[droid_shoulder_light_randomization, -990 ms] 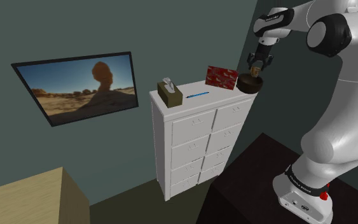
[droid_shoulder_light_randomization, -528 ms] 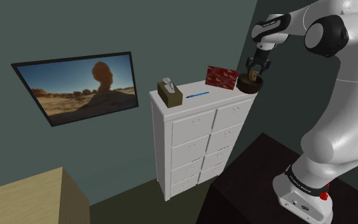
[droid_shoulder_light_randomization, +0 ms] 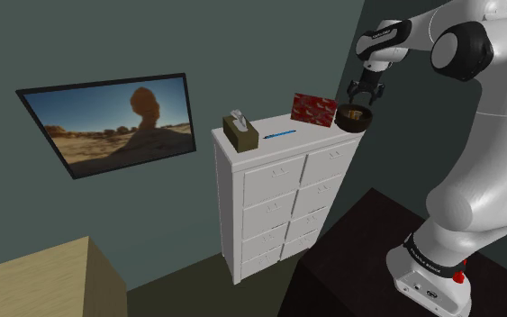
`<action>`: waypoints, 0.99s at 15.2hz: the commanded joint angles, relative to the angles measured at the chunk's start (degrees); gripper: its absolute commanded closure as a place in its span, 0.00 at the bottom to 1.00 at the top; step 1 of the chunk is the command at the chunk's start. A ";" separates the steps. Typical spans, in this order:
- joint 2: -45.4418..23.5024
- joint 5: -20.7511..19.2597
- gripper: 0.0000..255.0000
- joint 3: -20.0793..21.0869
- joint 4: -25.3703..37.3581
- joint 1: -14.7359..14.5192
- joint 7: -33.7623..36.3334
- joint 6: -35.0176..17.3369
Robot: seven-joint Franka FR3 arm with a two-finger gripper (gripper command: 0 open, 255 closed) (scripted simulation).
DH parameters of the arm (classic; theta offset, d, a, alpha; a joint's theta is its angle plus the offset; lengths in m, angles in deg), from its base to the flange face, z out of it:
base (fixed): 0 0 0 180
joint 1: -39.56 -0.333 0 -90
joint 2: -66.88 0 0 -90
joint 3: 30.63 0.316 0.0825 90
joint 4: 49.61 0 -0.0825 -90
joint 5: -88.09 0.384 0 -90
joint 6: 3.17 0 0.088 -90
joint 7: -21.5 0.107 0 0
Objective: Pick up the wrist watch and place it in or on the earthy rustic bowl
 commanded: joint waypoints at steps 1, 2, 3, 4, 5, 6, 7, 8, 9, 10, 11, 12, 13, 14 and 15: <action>0.00 0.00 0.00 0.00 0.00 0.00 0.00 0.00; 0.00 0.00 0.00 0.00 0.00 0.00 0.00 0.00; 0.00 0.00 0.00 0.00 0.00 0.00 0.00 0.00; 0.53 -0.18 0.00 -0.08 1.18 -0.01 0.12 1.70; 1.00 -0.35 0.00 -0.15 2.46 -0.01 0.24 3.42; 1.39 -0.49 0.00 -0.22 3.84 0.01 0.34 5.18; 1.64 -0.58 0.00 -0.27 5.00 0.03 0.41 6.58; 1.64 -0.58 0.00 -0.26 5.00 0.03 0.41 6.58; 1.65 -0.58 0.00 -0.27 4.99 0.03 0.41 6.58; 1.64 -0.58 0.00 -0.27 5.00 0.03 0.41 6.58; 1.64 -0.58 0.00 -0.27 5.00 0.03 0.41 6.58; 1.64 -0.58 0.00 -0.26 5.00 0.03 0.41 6.58; 1.64 -0.58 0.00 -0.26 5.00 0.03 0.41 6.58; 1.64 -0.58 0.00 -0.26 5.00 0.03 0.41 6.58; 1.64 -0.58 0.00 -0.26 5.00 0.03 0.41 6.58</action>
